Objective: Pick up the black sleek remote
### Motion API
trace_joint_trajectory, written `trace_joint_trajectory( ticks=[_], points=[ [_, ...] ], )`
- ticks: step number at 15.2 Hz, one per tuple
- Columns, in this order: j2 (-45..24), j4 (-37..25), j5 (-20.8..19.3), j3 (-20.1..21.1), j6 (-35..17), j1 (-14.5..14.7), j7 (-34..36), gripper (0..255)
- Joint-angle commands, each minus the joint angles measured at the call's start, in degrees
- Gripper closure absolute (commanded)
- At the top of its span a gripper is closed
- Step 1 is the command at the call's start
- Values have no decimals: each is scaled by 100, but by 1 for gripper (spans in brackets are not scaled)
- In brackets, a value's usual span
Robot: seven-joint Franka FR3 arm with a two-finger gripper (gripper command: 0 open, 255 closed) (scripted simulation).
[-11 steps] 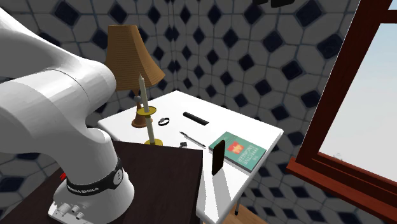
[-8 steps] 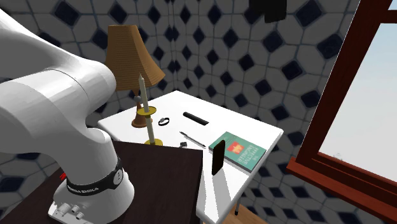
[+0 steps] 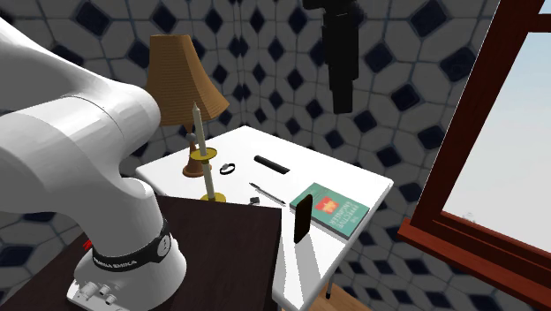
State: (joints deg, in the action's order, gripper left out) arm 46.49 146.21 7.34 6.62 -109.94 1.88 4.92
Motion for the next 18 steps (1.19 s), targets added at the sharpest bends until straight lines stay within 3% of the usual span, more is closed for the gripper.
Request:
trace_joint_trajectory(
  ticks=[1, 10, 18],
  points=[
    [-49, 254, 93, 203, -263, 35, 243, 0],
    [-718, 1196, 586, 1225, -1660, 262, 1362, 0],
    [-2171, 1479, 802, 2303, -3185, 254, 2538, 0]
  ],
)
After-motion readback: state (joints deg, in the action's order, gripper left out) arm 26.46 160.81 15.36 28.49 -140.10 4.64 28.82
